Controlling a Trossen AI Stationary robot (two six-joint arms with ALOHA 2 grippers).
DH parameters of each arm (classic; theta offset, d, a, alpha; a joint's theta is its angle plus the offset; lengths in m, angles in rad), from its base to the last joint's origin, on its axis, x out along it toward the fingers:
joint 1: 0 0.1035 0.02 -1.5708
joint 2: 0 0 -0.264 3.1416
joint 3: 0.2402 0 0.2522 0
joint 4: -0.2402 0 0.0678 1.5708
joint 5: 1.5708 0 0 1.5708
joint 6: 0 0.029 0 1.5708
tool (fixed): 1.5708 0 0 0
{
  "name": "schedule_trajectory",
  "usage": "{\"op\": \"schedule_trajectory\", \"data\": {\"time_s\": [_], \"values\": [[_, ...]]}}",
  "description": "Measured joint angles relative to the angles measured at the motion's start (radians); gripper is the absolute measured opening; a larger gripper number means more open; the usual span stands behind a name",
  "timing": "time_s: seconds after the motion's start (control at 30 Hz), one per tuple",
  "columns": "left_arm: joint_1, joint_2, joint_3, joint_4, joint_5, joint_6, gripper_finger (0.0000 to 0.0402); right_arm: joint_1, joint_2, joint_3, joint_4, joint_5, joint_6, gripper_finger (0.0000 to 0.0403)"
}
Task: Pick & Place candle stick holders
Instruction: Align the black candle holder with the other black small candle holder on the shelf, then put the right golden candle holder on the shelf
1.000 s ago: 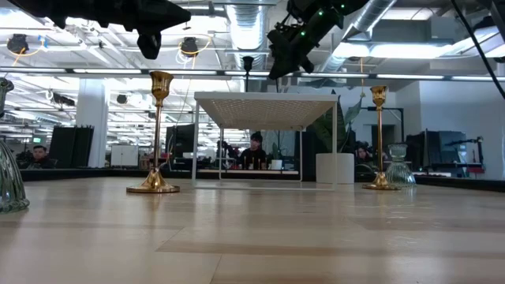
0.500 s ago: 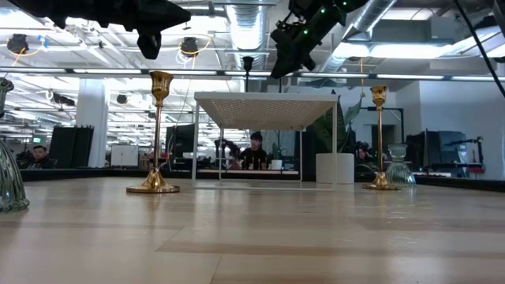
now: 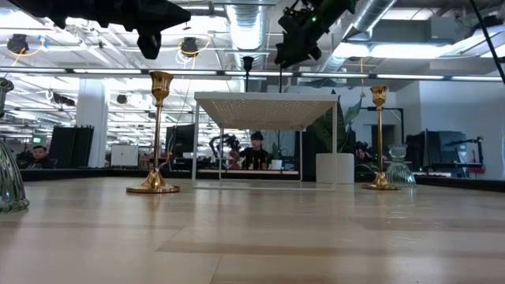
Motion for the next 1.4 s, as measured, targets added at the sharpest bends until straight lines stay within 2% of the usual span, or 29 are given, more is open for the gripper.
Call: {"op": "schedule_trajectory", "data": {"time_s": [0.17, 0.37, 0.57, 0.77, 0.9, 1.07, 1.23, 1.4], "values": [[0.0, 0.0, 0.0, 0.0, 0.0, -0.003, 0.0008, 0.0, 0.0, 0.0, -0.086, 0.0, 0.0, 0.0252], [0.0, 0.0, 0.0, 0.0, 0.0, -0.003, 0.0008, 0.044, -0.028, 0.0, -0.235, -0.026, 0.008, 0.0248], [0.0, 0.0, 0.0, 0.0, 0.0, -0.003, 0.0008, 0.142, -0.09, 0.0, -0.364, -0.028, 0.031, 0.021], [0.0, 0.0, 0.0, 0.0, 0.0, -0.003, 0.0008, 0.235, -0.159, 0.0, -0.406, -0.023, 0.118, 0.0148], [0.0, 0.0, 0.0, 0.0, 0.0, -0.003, 0.0008, 0.281, -0.201, 0.0, -0.472, 0.043, 0.177, 0.0089], [0.0, 0.0, 0.0, 0.0, 0.0, -0.003, 0.0008, 0.351, -0.239, 0.0, -0.616, 0.182, 0.25, 0.0012], [0.0, 0.0, 0.0, 0.0, 0.0, -0.003, 0.0008, 0.439, -0.281, -0.002, -0.667, 0.309, 0.321, 0.0008], [0.0, 0.0, 0.0, 0.0, 0.0, -0.003, 0.0008, 0.519, -0.359, -0.083, -0.667, 0.375, 0.417, 0.0003]]}}
